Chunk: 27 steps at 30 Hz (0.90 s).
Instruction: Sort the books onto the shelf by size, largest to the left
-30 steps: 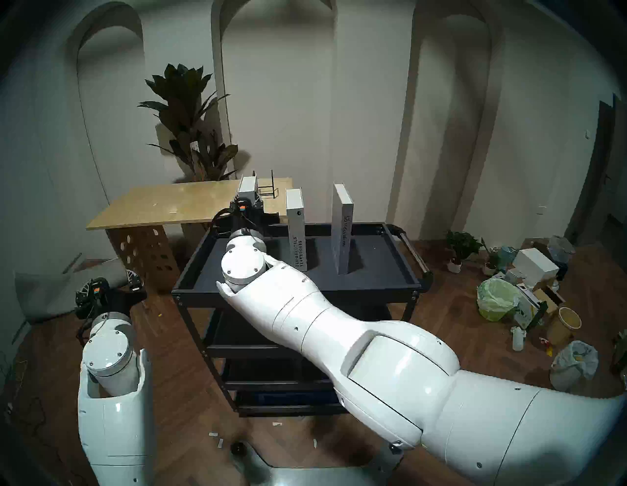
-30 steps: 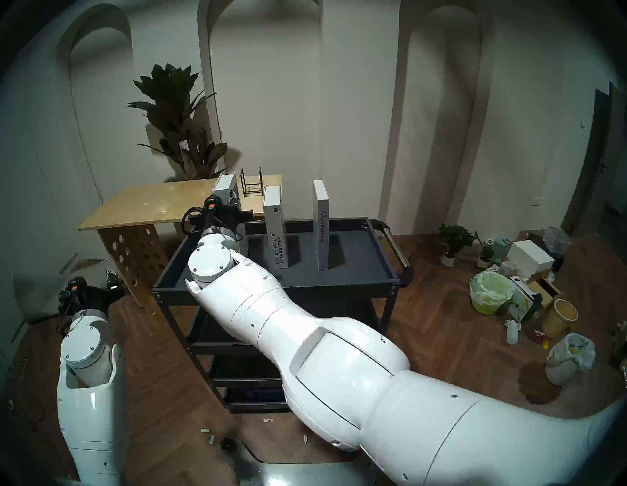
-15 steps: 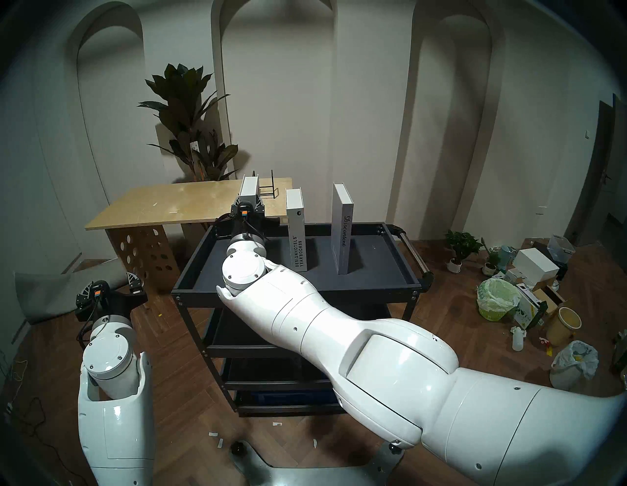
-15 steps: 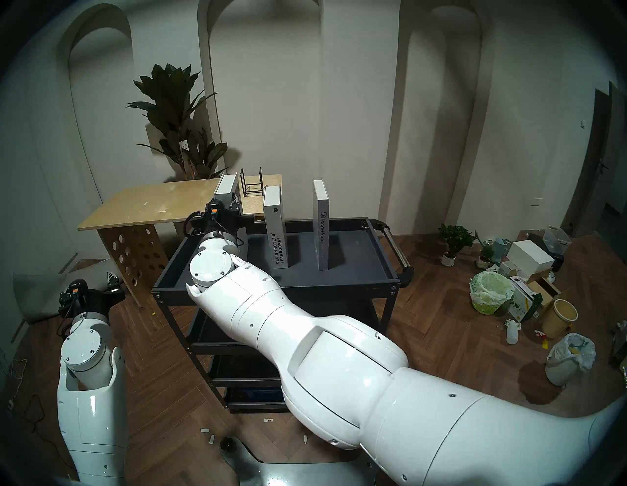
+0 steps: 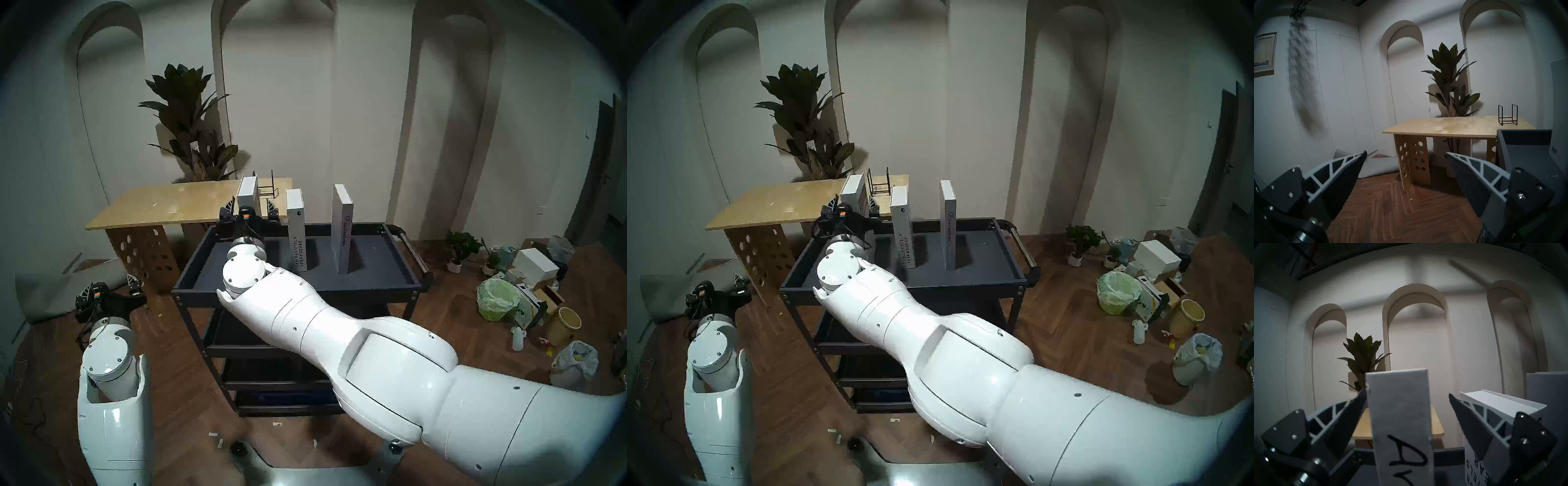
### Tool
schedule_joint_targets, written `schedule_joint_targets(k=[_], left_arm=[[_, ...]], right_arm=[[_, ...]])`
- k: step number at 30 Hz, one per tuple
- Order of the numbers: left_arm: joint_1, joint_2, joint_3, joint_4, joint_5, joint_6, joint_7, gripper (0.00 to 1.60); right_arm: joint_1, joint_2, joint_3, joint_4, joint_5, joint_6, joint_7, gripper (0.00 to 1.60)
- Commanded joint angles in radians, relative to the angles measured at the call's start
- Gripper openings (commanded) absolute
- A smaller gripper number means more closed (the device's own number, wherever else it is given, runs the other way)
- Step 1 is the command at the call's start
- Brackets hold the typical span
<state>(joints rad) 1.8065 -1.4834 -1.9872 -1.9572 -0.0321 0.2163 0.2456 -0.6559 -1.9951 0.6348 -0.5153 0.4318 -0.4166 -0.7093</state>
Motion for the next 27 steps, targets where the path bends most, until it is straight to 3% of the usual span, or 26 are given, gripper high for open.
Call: schedule_joint_targets(k=[1,10,18,23,27], left_arm=[[-0.005,0.000,0.007,-0.026,0.004,-0.013,0.001,1.60],[-0.018,0.003,0.022,-0.024,0.008,-0.018,0.000,1.60],[-0.037,0.009,0.052,-0.019,0.014,-0.020,-0.005,1.60],[-0.047,0.013,0.070,-0.015,0.017,-0.023,-0.011,1.60],[-0.059,0.018,0.089,-0.018,0.019,-0.027,-0.020,1.60]], right_arm=[[0.032,-0.012,-0.010,-0.007,0.026,-0.021,-0.005,1.60],[0.090,-0.012,0.005,-0.078,0.070,-0.056,-0.082,1.60],[0.120,-0.012,0.073,-0.193,0.140,-0.122,-0.117,1.60],[0.154,-0.012,0.115,-0.260,0.138,-0.167,-0.158,1.60],[0.196,0.060,0.144,-0.307,0.106,-0.171,-0.176,1.60]])
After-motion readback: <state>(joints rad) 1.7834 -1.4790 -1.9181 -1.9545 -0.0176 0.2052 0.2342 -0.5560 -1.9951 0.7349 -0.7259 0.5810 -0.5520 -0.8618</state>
